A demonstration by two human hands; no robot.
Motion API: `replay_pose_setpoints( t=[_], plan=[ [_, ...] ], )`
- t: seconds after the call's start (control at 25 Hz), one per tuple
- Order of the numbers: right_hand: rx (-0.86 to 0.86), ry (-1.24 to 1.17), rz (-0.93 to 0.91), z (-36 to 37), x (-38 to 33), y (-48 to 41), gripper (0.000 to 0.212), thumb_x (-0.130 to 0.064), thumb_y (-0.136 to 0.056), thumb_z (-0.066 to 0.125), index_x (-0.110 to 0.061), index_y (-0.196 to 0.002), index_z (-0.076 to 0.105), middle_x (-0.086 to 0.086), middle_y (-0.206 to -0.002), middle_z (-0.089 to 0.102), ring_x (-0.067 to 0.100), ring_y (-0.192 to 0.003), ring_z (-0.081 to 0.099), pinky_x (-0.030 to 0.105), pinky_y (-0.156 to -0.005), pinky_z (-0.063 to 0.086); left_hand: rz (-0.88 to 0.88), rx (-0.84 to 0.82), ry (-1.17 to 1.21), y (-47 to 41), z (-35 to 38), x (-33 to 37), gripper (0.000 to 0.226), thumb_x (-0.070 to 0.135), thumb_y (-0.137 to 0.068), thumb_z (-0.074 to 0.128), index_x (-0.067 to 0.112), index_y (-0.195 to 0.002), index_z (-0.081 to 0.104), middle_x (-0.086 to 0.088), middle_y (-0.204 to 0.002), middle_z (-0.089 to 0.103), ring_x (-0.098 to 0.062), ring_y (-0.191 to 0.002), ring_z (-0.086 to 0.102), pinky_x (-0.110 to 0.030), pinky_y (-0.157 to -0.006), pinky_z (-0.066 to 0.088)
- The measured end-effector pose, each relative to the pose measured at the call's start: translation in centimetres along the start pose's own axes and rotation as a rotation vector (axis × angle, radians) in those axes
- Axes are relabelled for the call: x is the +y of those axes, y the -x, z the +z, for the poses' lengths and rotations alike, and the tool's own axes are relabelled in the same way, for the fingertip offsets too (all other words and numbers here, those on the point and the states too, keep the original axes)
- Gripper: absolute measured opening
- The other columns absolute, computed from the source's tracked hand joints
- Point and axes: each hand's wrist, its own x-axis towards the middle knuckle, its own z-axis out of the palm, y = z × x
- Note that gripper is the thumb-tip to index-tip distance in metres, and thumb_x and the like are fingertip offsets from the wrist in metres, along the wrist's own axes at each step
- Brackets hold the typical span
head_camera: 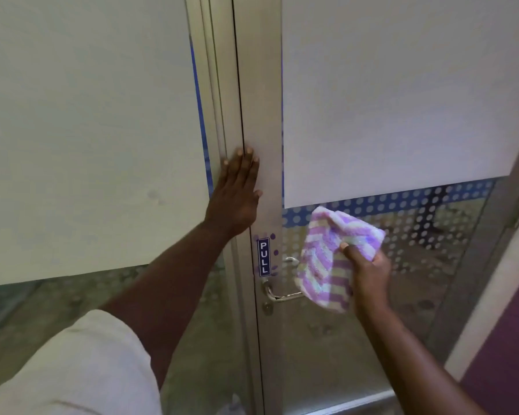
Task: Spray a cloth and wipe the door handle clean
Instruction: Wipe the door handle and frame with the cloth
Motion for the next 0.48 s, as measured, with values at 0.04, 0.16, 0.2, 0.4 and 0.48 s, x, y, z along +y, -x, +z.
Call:
replay_pose_setpoints(
  t=[0.04, 0.16, 0.2, 0.4, 0.48],
  plan=[
    [0.012, 0.02, -0.01, 0.4, 0.5, -0.1, 0.026, -0.024, -0.079, 0.076, -0.013, -0.102, 0.076, 0.015, -0.097, 0.079, 0.033, -0.085, 0.075, 0.049, -0.076, 0.062, 0.019, 0.021, -0.018, -0.2, 0.6, -0.4, 0.072, 0.027, -0.106, 0.052, -0.001, -0.165, 0.021, -0.023, -0.174, 0.015, -0.039, -0.163, 0.013, -0.059, -0.131, 0.016],
    [0.074, 0.094, -0.054, 1.9, 2.1, -0.4, 0.03, -0.027, -0.081, 0.074, -0.01, -0.106, 0.075, 0.007, -0.095, 0.077, 0.026, -0.085, 0.072, 0.038, -0.075, 0.06, 0.033, 0.053, -0.06, -0.6, 2.2, -1.1, 0.069, 0.027, -0.108, 0.05, -0.003, -0.164, 0.023, -0.025, -0.173, 0.018, -0.041, -0.162, 0.016, -0.06, -0.131, 0.016],
    [0.106, 0.134, -0.08, 2.5, 2.7, -0.4, 0.029, -0.029, -0.083, 0.074, -0.012, -0.107, 0.075, 0.006, -0.097, 0.077, 0.023, -0.087, 0.072, 0.037, -0.076, 0.059, 0.038, 0.065, -0.066, -0.7, 2.7, -1.2, 0.068, 0.027, -0.109, 0.049, -0.003, -0.164, 0.024, -0.025, -0.173, 0.019, -0.042, -0.161, 0.018, -0.059, -0.131, 0.016],
    [0.181, 0.292, -0.383, 7.1, 6.4, -0.7, 0.011, -0.025, -0.089, 0.072, -0.025, -0.1, 0.069, -0.003, -0.107, 0.055, 0.012, -0.09, 0.063, 0.016, -0.079, 0.049, 0.042, 0.125, -0.105, -1.0, 4.1, -1.8, 0.064, 0.029, -0.11, 0.045, -0.003, -0.163, 0.027, -0.026, -0.171, 0.024, -0.042, -0.16, 0.023, -0.058, -0.131, 0.014],
    [0.14, 0.371, -0.425, 9.6, 8.7, -0.9, 0.016, -0.018, -0.089, 0.075, -0.013, -0.104, 0.072, -0.004, -0.105, 0.046, 0.015, -0.088, 0.058, 0.016, -0.076, 0.048, 0.048, 0.14, -0.114, -1.0, 4.4, -2.0, 0.063, 0.029, -0.11, 0.044, -0.004, -0.162, 0.028, -0.027, -0.17, 0.026, -0.043, -0.159, 0.025, -0.057, -0.13, 0.014]
  ],
)
